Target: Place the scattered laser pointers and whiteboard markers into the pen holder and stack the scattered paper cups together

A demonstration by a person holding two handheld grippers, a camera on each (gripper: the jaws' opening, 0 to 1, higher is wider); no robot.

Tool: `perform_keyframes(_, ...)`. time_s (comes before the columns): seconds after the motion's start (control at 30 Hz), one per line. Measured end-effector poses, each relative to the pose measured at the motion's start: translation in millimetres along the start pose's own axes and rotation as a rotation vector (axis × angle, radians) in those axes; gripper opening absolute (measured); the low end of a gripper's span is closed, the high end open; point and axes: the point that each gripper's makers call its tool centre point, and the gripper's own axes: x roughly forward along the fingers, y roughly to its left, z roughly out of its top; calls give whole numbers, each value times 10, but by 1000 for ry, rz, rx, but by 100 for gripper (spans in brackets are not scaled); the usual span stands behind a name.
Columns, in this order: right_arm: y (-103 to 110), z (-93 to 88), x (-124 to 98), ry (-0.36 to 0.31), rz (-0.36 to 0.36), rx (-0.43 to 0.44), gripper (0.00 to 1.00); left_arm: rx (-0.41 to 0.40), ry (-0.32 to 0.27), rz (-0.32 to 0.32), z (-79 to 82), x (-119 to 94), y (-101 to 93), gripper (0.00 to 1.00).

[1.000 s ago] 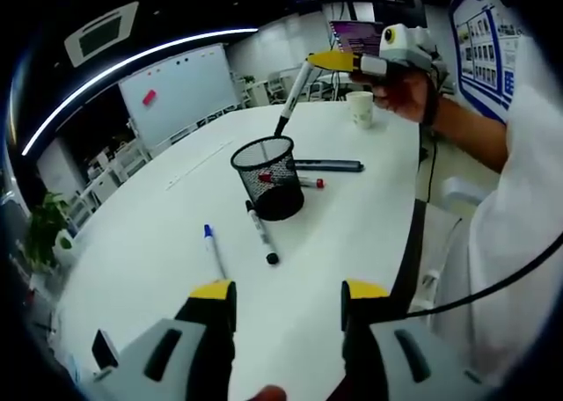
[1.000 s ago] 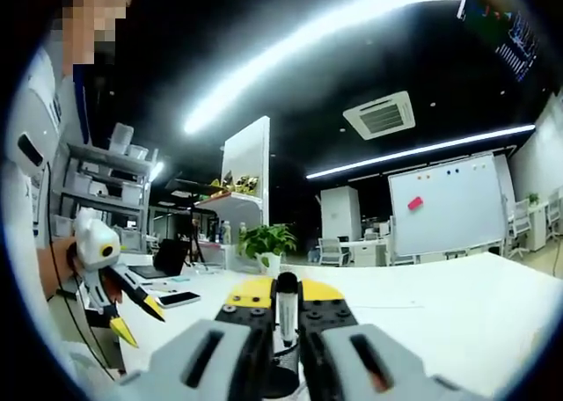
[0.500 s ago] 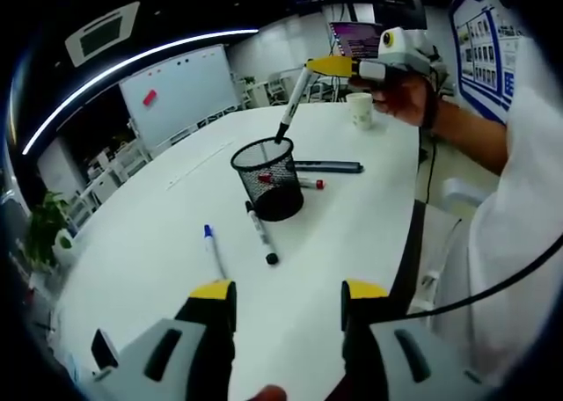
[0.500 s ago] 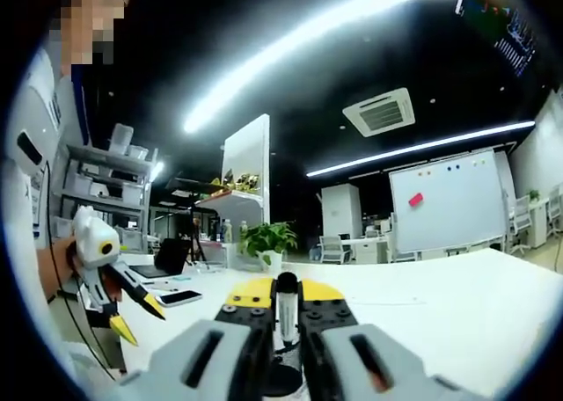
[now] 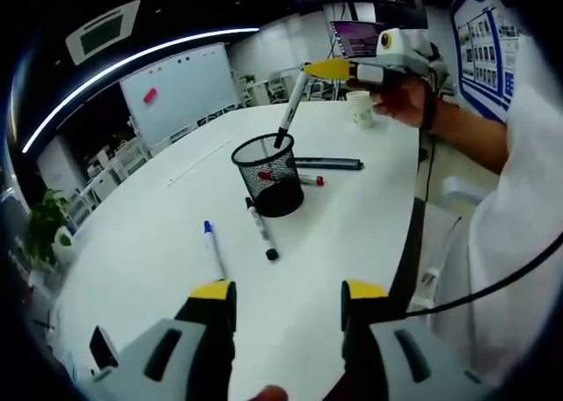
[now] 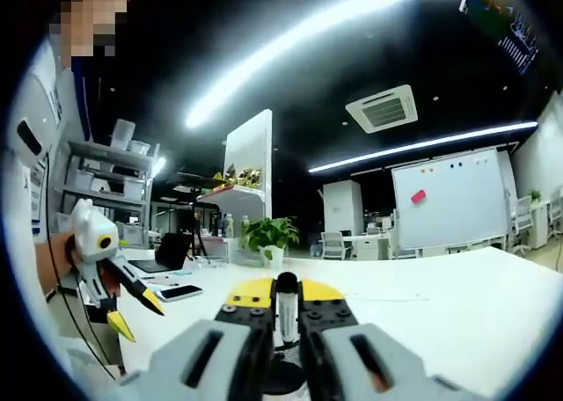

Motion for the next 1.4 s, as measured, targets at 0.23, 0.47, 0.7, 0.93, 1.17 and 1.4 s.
perform_keyframes(0.23,45,-42,29,11,11,-2,9,-2,2,0,-16,3,0,49)
perform_keyframes(0.47,38,-70,42,19,6,-3,9,-5,-2,3,-12,-5,5,49)
perform_keyframes(0.7,39,-113,51,28,8,-4,9,-6,-1,3,-18,-8,1,49)
perform_keyframes(0.93,42,-144,62,33,8,-5,9,-6,0,5,-23,-14,7,49)
perform_keyframes(1.17,32,-192,66,45,2,4,9,-7,1,3,-28,-14,1,49)
perform_keyframes(1.4,84,-209,75,53,10,-12,9,-6,1,2,-30,-13,1,49)
